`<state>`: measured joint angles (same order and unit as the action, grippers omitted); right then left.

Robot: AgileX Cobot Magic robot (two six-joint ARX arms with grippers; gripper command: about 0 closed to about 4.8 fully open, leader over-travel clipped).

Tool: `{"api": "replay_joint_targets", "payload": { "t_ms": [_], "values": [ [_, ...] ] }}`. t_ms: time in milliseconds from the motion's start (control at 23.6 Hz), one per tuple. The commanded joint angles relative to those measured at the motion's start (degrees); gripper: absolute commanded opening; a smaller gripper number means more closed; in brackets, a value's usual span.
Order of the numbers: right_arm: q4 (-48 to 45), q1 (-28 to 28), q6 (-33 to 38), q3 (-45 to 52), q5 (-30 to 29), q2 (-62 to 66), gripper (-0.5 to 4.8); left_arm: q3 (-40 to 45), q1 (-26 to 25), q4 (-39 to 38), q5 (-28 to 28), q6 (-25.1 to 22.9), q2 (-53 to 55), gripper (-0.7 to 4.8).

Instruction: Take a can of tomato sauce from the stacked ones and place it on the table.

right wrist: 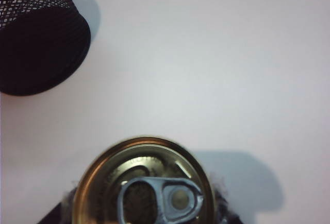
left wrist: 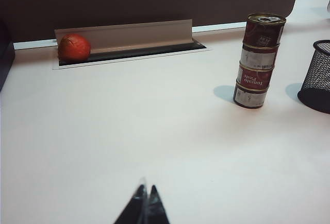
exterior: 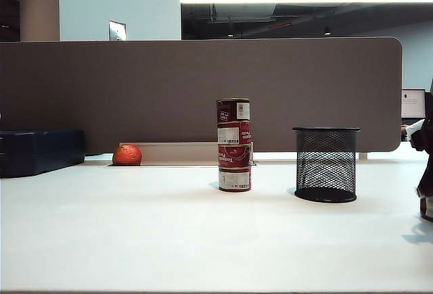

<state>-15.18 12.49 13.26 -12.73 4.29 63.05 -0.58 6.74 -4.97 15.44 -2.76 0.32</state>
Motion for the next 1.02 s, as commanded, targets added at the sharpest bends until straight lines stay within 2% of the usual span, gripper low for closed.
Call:
{"api": "replay_joint_targets", "payload": {
  "t_ms": [42, 170, 297, 424, 594, 764, 891, 976, 1018],
  "values": [
    [1.0, 0.0, 0.5, 0.0, -0.5, -0.2, 2.95, -0.2, 0.0, 0.8, 0.3, 0.2, 0.0, -0.06],
    [0.9, 0.0, 0.5, 0.0, -0.5, -0.2, 3.25, -0.2, 0.0, 0.8, 0.3, 0.2, 0.0, -0.06],
    [0.8, 0.0, 0.5, 0.0, -0.5, -0.2, 3.30, -0.2, 0.0, 0.8, 0.3, 0.2, 0.0, -0.06],
    [0.0, 0.0, 0.5, -1.0, -0.4, -0.2, 3.79, -0.2, 0.0, 0.8, 0.3, 0.2, 0.0, -0.06],
    [0.9, 0.0, 0.2, -4.4, -0.4, -0.3, 3.82, -0.2, 0.0, 0.8, 0.3, 0.2, 0.0, -0.06],
    [6.3, 0.0, 0.2, -9.2, -0.3, -2.2, 3.81, -0.2, 0.0, 0.8, 0.3, 0.2, 0.0, -0.06],
    [7.9, -0.6, -0.2, -10.7, -0.2, -7.7, 3.59, -0.2, 0.0, 0.8, 0.3, 0.2, 0.0, -0.06],
    [9.5, -2.0, -0.3, -10.7, -0.2, -13.5, 2.75, -0.2, 0.0, 0.8, 0.3, 0.2, 0.0, -0.06],
    [11.3, -3.0, -1.7, -10.7, -0.3, -17.6, 2.09, -0.2, 0.0, 0.8, 0.2, 0.2, 0.0, -0.06]
  ]
}}
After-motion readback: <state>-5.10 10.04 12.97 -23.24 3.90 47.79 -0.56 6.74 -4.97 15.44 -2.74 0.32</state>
